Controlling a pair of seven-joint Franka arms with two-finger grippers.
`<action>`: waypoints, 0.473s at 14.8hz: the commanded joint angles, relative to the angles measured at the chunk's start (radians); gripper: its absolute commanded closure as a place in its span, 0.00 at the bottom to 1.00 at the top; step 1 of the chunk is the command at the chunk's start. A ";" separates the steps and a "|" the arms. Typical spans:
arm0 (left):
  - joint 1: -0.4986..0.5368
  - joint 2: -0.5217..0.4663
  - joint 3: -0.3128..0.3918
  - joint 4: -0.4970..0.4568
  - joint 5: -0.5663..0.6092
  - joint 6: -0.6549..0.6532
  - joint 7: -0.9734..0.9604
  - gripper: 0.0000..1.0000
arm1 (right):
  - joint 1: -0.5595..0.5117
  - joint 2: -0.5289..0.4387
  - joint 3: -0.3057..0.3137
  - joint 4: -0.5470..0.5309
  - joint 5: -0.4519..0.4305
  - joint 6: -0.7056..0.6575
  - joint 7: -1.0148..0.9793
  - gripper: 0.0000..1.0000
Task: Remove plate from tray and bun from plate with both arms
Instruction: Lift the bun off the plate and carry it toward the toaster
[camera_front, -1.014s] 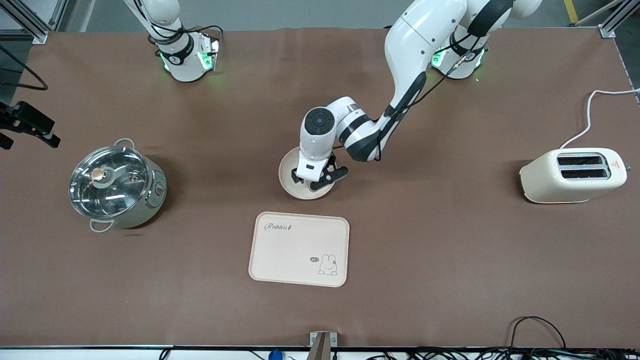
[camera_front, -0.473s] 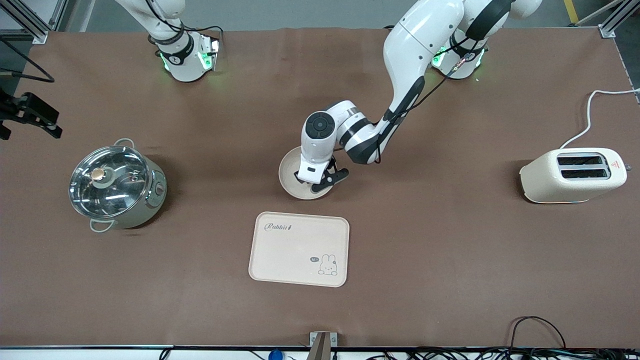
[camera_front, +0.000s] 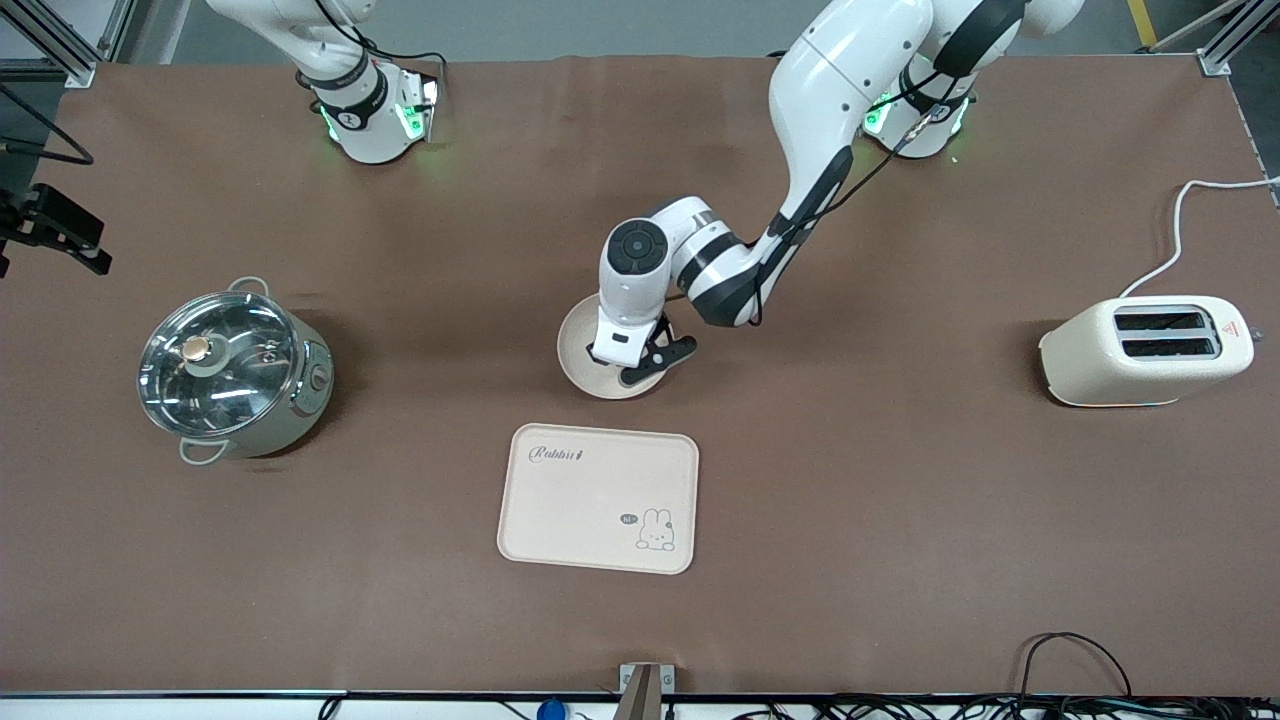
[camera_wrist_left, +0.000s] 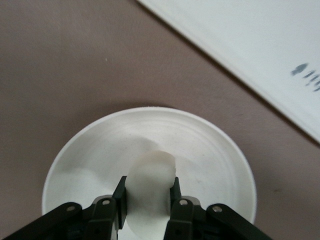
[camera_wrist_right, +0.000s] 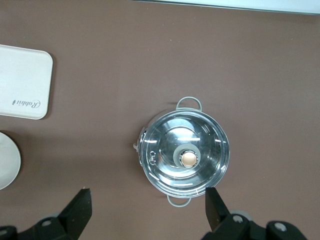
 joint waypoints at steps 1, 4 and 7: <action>0.035 -0.117 0.014 -0.015 0.026 -0.103 -0.007 0.64 | 0.017 -0.001 -0.024 0.021 -0.003 -0.014 -0.008 0.00; 0.191 -0.223 0.006 -0.017 0.022 -0.264 0.174 0.64 | 0.026 -0.001 -0.026 0.018 -0.005 -0.017 0.003 0.00; 0.325 -0.256 0.006 -0.017 0.021 -0.329 0.347 0.64 | 0.024 -0.001 -0.026 0.018 -0.006 -0.018 -0.008 0.00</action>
